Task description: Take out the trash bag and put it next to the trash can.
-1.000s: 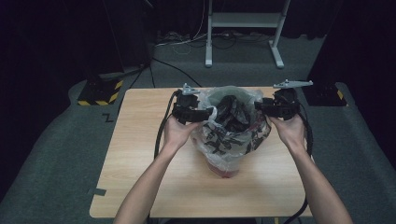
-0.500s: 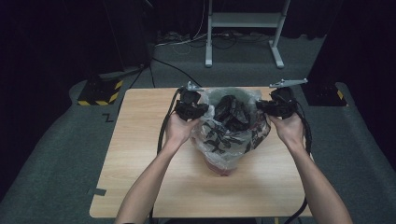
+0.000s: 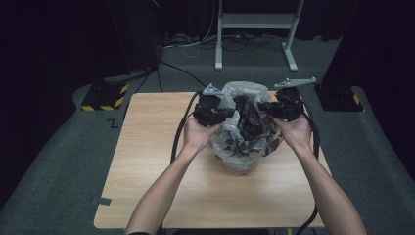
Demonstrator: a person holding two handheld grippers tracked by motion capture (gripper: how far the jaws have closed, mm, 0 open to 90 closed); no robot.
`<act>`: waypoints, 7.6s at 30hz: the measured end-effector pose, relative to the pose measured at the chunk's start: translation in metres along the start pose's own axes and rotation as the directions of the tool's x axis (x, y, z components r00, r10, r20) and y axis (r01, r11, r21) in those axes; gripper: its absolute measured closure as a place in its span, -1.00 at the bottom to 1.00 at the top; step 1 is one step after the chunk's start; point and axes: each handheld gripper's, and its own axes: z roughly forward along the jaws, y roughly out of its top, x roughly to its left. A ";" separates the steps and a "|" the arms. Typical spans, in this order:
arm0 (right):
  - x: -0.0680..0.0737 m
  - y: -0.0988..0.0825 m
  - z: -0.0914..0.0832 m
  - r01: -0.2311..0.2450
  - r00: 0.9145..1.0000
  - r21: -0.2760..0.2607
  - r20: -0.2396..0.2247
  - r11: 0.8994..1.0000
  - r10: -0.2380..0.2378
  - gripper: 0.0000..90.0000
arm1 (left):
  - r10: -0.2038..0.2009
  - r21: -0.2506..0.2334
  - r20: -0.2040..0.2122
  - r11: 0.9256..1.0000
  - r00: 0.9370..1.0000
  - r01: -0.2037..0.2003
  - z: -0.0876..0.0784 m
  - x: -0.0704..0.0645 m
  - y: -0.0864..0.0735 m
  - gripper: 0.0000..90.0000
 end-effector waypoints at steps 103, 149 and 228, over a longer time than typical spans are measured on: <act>-0.074 -0.125 -0.001 -0.234 0.947 -0.144 0.191 0.962 0.259 -0.08 | 0.093 -0.050 0.010 0.995 0.996 -0.092 -0.004 -0.021 0.037 1.00; -0.091 -0.198 0.088 -0.247 0.896 0.046 0.391 0.968 0.210 -0.15 | 0.050 -0.166 0.055 0.985 0.997 -0.040 -0.090 -0.004 0.069 1.00; -0.089 -0.199 0.092 -0.217 0.897 0.033 0.401 0.976 0.186 -0.25 | -0.016 -0.217 -0.240 0.975 0.971 -0.038 -0.178 0.100 0.036 0.99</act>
